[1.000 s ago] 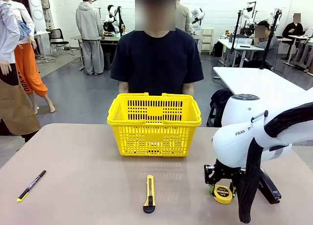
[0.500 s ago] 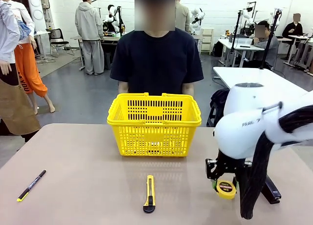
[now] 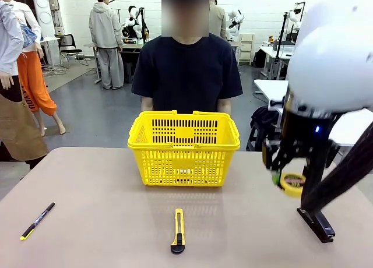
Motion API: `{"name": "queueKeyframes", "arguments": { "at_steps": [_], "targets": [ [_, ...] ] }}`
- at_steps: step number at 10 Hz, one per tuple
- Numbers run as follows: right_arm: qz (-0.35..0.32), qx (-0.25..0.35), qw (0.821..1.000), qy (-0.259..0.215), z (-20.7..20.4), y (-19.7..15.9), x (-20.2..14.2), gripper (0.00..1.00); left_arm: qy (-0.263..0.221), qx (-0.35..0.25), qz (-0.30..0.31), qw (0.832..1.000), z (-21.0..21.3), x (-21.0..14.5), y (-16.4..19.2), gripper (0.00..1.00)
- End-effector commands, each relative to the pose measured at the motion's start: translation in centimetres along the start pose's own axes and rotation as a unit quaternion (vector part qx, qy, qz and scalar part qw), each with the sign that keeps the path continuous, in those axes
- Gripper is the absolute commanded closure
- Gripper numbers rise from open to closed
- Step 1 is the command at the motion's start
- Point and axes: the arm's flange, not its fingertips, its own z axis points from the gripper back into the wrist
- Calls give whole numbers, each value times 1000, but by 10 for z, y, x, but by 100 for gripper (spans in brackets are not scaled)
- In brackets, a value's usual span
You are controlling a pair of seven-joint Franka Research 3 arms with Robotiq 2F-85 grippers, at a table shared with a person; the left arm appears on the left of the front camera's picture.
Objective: Place the items the person wants into the basket.
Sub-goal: Pick up the item the person points to and place it in the Market Basket.
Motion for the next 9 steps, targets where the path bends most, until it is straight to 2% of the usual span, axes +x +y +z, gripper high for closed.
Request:
{"name": "queueKeyframes", "arguments": {
  "at_steps": [1, 2, 4, 5, 9],
  "targets": [
    [-8, -12, 1000, -19, 27, 5, 6, 91, -10, -3, -12, 1000, 1, -1, 0, 0],
    [-10, -12, 1000, -24, 37, 9, 3, 91, -10, -3, -12, 1000, 1, -1, 0, 0],
    [-16, 4, 1000, -11, 30, 9, 10, 91, -10, -3, -12, 1000, 1, -1, 0, 0],
    [-2, 3, 1000, -28, 46, 8, 0, 91, -10, -3, -12, 1000, 1, -1, 0, 0],
    [-2, 3, 1000, -28, 46, 8, 0, 91, -10, -3, -12, 1000, 1, -1, 0, 0]
  ]
}}
